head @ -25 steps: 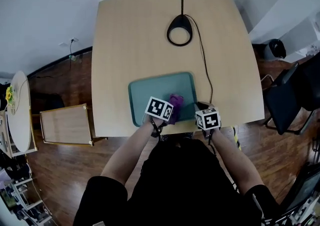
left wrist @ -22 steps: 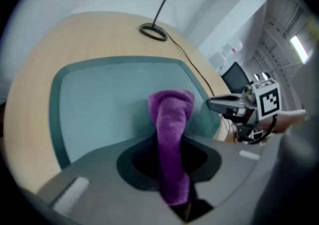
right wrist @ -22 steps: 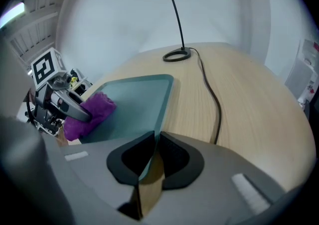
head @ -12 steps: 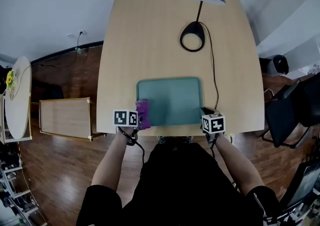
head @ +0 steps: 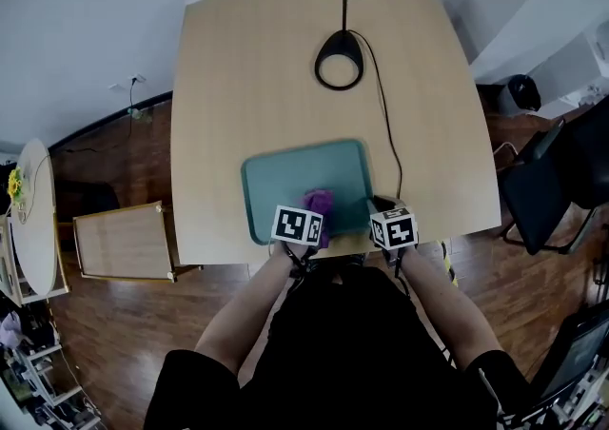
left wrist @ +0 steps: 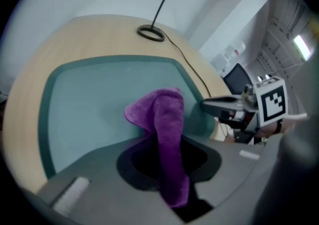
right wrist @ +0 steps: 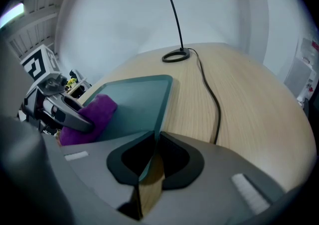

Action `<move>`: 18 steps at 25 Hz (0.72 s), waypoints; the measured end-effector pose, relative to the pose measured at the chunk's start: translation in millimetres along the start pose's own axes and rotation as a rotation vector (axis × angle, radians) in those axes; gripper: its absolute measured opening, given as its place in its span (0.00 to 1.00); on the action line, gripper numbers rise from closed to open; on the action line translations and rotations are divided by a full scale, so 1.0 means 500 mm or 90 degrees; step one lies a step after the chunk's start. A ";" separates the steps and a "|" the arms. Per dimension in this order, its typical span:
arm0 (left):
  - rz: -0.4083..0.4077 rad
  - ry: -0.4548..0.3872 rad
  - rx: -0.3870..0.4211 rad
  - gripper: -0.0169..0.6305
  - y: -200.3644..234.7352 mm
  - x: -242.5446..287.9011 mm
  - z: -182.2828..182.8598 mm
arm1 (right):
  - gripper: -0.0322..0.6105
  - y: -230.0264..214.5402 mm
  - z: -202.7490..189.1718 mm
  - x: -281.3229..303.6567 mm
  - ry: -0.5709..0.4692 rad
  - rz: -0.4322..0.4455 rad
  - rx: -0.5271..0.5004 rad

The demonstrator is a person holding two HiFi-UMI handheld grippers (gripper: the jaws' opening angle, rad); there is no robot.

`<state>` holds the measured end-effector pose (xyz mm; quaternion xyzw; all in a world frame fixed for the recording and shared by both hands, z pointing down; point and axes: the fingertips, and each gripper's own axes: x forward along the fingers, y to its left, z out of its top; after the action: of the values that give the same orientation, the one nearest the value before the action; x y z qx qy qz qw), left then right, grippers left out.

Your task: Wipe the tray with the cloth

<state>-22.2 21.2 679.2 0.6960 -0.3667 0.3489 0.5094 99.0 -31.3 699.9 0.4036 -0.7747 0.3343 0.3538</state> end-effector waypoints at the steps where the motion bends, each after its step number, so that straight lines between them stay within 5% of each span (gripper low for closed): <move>1: -0.023 0.009 0.006 0.20 -0.032 0.017 0.008 | 0.11 0.003 -0.001 0.000 -0.002 0.000 0.000; 9: -0.076 0.058 0.094 0.20 -0.186 0.106 0.034 | 0.10 0.000 -0.003 -0.005 -0.017 0.013 0.020; 13: -0.095 0.060 0.111 0.20 -0.186 0.109 0.031 | 0.10 -0.002 -0.009 -0.002 -0.016 0.015 0.030; 18: -0.065 0.095 0.234 0.20 -0.149 0.105 0.067 | 0.10 0.004 -0.010 0.001 -0.002 0.014 0.019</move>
<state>71.8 -3.2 682.7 0.7669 -0.2224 0.4342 0.4169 98.5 -26.7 702.4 0.4008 -0.7748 0.3486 0.3427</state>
